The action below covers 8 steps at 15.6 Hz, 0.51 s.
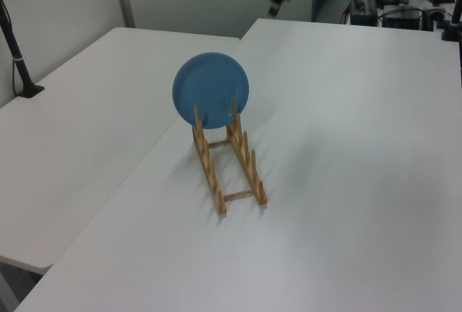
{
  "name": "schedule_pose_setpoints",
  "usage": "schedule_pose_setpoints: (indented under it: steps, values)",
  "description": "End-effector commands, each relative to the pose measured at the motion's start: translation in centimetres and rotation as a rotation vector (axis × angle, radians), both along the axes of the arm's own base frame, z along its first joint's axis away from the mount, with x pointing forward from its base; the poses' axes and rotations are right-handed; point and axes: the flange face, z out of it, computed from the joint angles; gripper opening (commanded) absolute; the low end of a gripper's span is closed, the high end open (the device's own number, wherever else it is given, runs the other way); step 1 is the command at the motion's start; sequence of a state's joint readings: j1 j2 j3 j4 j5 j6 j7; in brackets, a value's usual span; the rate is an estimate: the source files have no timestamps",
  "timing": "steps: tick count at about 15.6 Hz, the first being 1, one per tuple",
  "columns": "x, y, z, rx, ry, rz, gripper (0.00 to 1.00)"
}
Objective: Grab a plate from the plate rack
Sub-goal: 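Move the open gripper over the blue plate's rim in the rack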
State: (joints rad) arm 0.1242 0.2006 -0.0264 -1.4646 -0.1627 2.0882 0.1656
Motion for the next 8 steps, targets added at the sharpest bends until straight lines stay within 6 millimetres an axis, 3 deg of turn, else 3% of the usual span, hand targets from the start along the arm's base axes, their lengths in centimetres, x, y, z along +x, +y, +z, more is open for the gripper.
schedule_pose_setpoints:
  steps: [1,4,8]
  values:
    - [2.8,3.7,-3.6,-0.005,-0.078,-0.053,1.0]
    - [4.0,6.4,-5.5,-0.006,-0.149,-0.096,1.0]
    - [4.8,7.8,-7.1,-0.005,-0.205,-0.127,0.99]
